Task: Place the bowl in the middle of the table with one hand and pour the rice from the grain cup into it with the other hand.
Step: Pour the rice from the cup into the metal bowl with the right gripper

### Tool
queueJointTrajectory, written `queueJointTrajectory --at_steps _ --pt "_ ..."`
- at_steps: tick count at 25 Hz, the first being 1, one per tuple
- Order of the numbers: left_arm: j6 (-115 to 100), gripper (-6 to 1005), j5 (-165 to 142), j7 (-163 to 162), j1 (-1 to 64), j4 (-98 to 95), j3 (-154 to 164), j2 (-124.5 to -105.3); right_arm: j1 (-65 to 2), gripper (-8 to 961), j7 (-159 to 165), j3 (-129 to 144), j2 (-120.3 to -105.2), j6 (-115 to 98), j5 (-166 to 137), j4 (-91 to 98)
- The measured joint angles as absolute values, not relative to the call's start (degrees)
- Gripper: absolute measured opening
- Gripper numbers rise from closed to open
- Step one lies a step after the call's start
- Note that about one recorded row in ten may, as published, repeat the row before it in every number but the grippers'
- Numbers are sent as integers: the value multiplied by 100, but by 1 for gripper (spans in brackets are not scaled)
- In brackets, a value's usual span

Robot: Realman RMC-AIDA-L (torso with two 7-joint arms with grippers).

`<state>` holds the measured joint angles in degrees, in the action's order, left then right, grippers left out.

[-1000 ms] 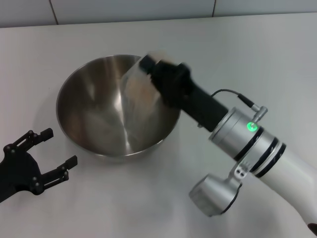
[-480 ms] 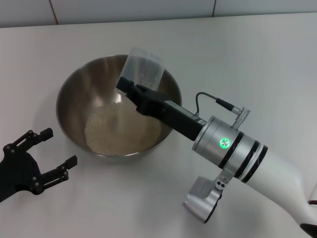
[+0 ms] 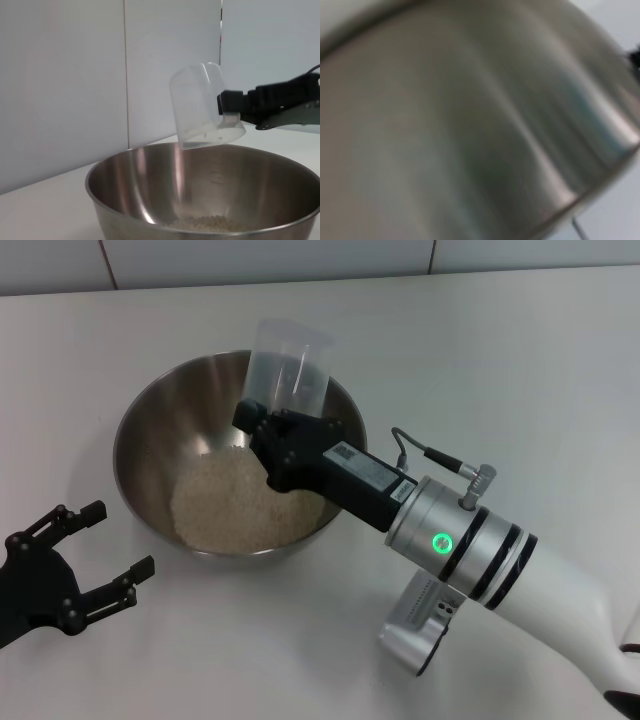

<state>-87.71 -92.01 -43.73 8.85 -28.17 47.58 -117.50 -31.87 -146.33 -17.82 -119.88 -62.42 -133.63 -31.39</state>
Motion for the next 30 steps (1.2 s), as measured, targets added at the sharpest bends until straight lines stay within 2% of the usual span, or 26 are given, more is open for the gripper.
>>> queueJointTrajectory --at_steps 4,7,15,20,30 --pt "-8772 868 -9203 -4362 851 -2833 4732 -11763 -3020 12 -13157 -1799 -11988 -6240 -13205 -3458" --pt "-8772 868 -9203 -4353 843 -2847 4730 -11773 -2849 12 -10634 -1811 -11988 -6346 -12869 -3721" --pt "-8780 868 -9203 -4360 852 -2857 4728 -11777 -2832 11 -7633 -1950 -11986 -6563 -11143 -4236" --pt "-8788 868 -9202 -4346 869 -2864 4736 -11784 -2772 11 -5867 -2143 -11959 -6610 -11130 -4294" --pt "-8825 868 -9202 -4322 843 -2865 4719 -11786 -2723 20 -2029 -2545 -11920 -6854 -11159 -3307"
